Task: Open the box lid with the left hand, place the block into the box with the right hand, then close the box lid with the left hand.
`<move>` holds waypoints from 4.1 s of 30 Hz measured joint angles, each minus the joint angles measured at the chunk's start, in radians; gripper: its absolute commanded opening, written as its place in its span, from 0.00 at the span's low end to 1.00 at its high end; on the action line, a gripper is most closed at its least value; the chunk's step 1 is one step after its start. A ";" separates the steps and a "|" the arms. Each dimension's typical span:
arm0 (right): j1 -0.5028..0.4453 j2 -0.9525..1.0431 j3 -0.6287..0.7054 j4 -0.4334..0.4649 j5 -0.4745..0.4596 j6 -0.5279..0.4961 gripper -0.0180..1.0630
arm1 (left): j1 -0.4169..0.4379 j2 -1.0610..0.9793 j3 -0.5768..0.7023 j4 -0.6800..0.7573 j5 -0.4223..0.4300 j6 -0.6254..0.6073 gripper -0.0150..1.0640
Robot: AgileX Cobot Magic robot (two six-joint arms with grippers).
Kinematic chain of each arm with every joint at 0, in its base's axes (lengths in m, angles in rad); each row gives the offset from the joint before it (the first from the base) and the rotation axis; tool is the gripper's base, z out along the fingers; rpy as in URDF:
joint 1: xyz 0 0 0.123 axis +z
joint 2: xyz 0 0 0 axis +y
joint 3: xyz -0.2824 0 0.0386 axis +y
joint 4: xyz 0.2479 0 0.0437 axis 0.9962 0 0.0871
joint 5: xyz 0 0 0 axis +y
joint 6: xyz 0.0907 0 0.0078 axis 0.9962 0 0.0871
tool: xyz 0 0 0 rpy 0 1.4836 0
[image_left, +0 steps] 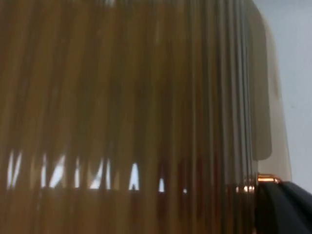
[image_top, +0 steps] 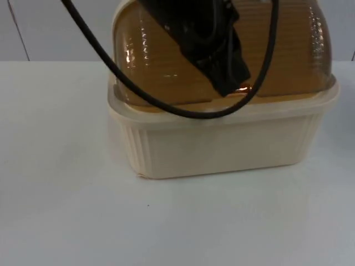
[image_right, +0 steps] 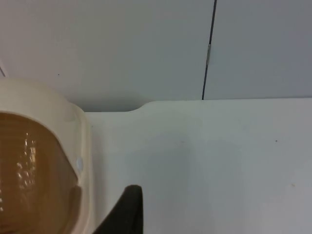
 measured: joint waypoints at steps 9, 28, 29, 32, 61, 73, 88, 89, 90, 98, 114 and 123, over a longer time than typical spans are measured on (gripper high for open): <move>0.000 0.000 0.000 0.016 0.000 0.002 0.96 | -0.035 -0.023 0.069 0.020 -0.095 0.005 0.01; 0.000 0.000 0.000 0.016 0.000 0.004 0.96 | -0.035 -0.376 0.085 0.125 -0.056 -0.321 0.01; 0.000 0.000 0.000 0.016 0.000 0.004 0.96 | -0.035 -0.399 0.085 0.127 -0.059 -0.332 0.01; 0.000 0.000 0.000 0.016 0.000 0.004 0.96 | -0.035 -0.483 0.085 0.164 -0.103 -0.398 0.01; 0.000 0.000 0.000 0.037 -0.002 0.004 0.96 | 0.632 -0.666 0.504 0.313 -0.266 -0.994 0.01; 0.000 0.000 0.000 0.042 -0.002 0.004 0.96 | 0.550 -0.666 0.514 0.434 -0.272 -1.110 0.18; 0.000 0.000 0.000 0.042 -0.002 0.004 0.96 | 0.490 -0.666 0.457 0.590 -0.239 -1.277 0.99; 0.000 0.000 0.000 0.042 -0.002 0.004 0.96 | 0.490 -0.666 0.432 0.590 -0.223 -1.279 0.99; 0.000 0.000 0.000 0.042 -0.002 0.004 0.96 | 0.490 -0.666 0.409 0.590 -0.212 -1.279 0.99; 0.000 -0.060 0.000 0.040 -0.027 0.004 0.96 | 0.490 -0.666 0.320 0.610 -0.164 -1.279 0.99; 0.000 -0.208 0.000 0.042 -0.019 0.004 0.96 | 0.490 -0.784 0.292 0.614 -0.142 -1.279 0.99; 0.000 -0.309 0.000 0.042 0.258 0.010 0.96 | 0.490 -0.928 0.321 0.621 -0.055 -1.235 0.99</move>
